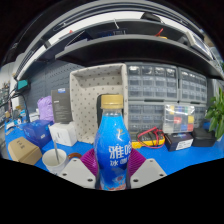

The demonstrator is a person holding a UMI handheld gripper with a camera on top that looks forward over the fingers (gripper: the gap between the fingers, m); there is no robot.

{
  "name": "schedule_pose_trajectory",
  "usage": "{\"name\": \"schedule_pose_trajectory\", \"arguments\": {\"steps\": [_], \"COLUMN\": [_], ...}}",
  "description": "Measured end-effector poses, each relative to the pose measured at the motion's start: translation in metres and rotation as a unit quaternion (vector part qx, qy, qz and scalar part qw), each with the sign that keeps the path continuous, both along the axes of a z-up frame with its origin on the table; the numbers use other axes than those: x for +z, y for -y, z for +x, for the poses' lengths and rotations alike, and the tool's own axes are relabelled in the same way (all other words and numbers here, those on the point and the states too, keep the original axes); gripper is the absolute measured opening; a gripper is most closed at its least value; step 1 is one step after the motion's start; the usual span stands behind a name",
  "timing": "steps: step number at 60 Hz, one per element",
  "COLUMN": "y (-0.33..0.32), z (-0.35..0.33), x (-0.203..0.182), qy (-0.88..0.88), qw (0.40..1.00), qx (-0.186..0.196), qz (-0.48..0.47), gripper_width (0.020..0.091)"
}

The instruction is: Pour water

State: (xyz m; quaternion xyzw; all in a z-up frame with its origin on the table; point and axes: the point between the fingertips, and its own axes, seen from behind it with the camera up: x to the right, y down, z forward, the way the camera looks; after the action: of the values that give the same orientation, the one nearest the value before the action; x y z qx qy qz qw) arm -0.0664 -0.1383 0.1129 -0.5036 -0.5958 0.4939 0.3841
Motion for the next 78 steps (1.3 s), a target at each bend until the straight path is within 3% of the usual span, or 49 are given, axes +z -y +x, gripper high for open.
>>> {"name": "schedule_pose_trajectory", "arguments": {"steps": [5, 16, 17, 18, 28, 30, 34, 35, 53, 78], "y": [-0.001, -0.002, -0.003, -0.003, -0.002, -0.004, -0.007, -0.008, -0.003, 0.002], "z": [0.0, 0.004, 0.004, 0.004, 0.006, 0.01, 0.019, 0.024, 0.119, 0.167], "x": [-0.025, -0.018, -0.018, -0.017, -0.024, -0.029, -0.034, -0.035, -0.049, 0.061], "qy": [0.008, -0.028, -0.028, -0.028, -0.009, 0.004, 0.017, 0.018, 0.121, 0.102], "qw": [1.0, 1.0, 1.0, 1.0, 1.0, 1.0, 0.999, 0.999, 0.991, 0.99], "qx": [-0.003, -0.008, -0.008, -0.007, -0.007, -0.011, -0.017, -0.018, -0.057, -0.101], "qz": [0.002, 0.001, 0.001, 0.001, 0.019, 0.028, 0.034, 0.035, 0.014, 0.0], "gripper_width": [0.035, 0.036, 0.0428, 0.0404, 0.0542, 0.0598, 0.0804, 0.0827, 0.0815, 0.0818]}}
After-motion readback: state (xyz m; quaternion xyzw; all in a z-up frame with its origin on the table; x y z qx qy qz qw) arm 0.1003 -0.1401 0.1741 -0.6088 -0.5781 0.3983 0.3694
